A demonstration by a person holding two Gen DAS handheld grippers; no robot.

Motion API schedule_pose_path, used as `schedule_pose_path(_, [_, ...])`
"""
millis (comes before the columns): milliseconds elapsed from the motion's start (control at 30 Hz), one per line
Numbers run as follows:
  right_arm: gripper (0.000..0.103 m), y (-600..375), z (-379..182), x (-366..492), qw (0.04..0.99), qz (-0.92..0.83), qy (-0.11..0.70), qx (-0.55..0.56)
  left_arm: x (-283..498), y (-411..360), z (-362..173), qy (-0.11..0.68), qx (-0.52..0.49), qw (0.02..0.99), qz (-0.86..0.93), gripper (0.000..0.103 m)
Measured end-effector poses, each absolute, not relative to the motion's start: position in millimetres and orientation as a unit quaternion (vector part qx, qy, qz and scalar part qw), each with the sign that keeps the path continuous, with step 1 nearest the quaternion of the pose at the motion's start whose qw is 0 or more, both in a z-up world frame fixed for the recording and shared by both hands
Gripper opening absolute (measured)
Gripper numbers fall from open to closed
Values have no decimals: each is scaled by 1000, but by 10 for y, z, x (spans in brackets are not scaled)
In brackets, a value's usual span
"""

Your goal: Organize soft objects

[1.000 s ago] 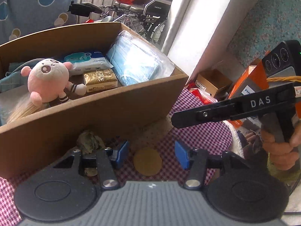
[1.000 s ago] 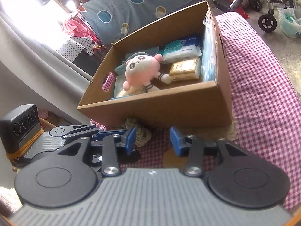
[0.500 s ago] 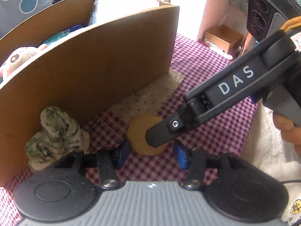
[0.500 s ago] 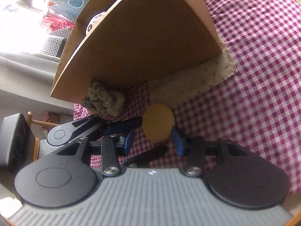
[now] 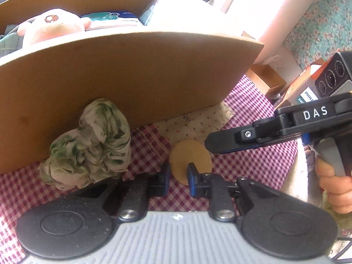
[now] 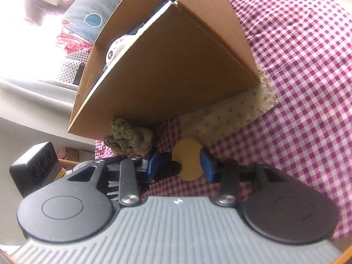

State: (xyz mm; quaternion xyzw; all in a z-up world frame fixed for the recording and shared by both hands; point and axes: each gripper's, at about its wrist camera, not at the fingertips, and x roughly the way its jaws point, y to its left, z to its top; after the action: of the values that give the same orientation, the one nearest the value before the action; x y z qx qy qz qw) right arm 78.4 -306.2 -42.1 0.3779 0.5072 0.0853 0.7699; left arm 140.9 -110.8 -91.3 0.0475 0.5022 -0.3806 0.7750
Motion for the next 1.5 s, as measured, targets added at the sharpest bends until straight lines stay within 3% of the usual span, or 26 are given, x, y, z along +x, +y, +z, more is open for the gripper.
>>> schedule_pose_path(100, [41, -3017, -438, 805, 773, 57, 529, 346, 1376, -1058, -921, 495, 53, 777, -385, 22])
schedule_pose_path(167, [41, -2943, -434, 833, 777, 59, 528, 338, 1347, -1083, -898, 489, 62, 777, -393, 42])
schedule_pose_path(267, [46, -2830, -461, 907, 770, 75, 530, 346, 1296, -1205, -876, 481, 73, 772, -410, 51])
schedule_pose_path(333, [54, -2822, -470, 930, 767, 83, 523, 361, 1225, -1280, -872, 471, 93, 775, -411, 51])
schedule_pose_path(467, [54, -2963, -485, 889, 749, 99, 505, 418, 1164, -1297, -876, 461, 107, 780, -409, 51])
schedule_pose_path(533, [47, -3077, -505, 843, 727, 126, 492, 462, 1160, -1315, -881, 462, 106, 781, -408, 51])
schedule_pose_path(600, [46, -3076, -541, 853, 706, 141, 489, 493, 1154, -1341, -889, 464, 104, 781, -405, 50])
schedule_pose_path(967, [46, -2969, -279, 861, 783, 42, 517, 343, 1082, -1384, -863, 466, 110, 779, -404, 51])
schedule_pose_path(1367, [45, -3331, -472, 636, 757, 52, 482, 438, 1130, -1496, -884, 504, 39, 746, -434, 52])
schedule_pose_path(1500, [44, -3445, -513, 545, 755, 62, 469, 455, 1182, -1507, -910, 518, 2, 735, -438, 60])
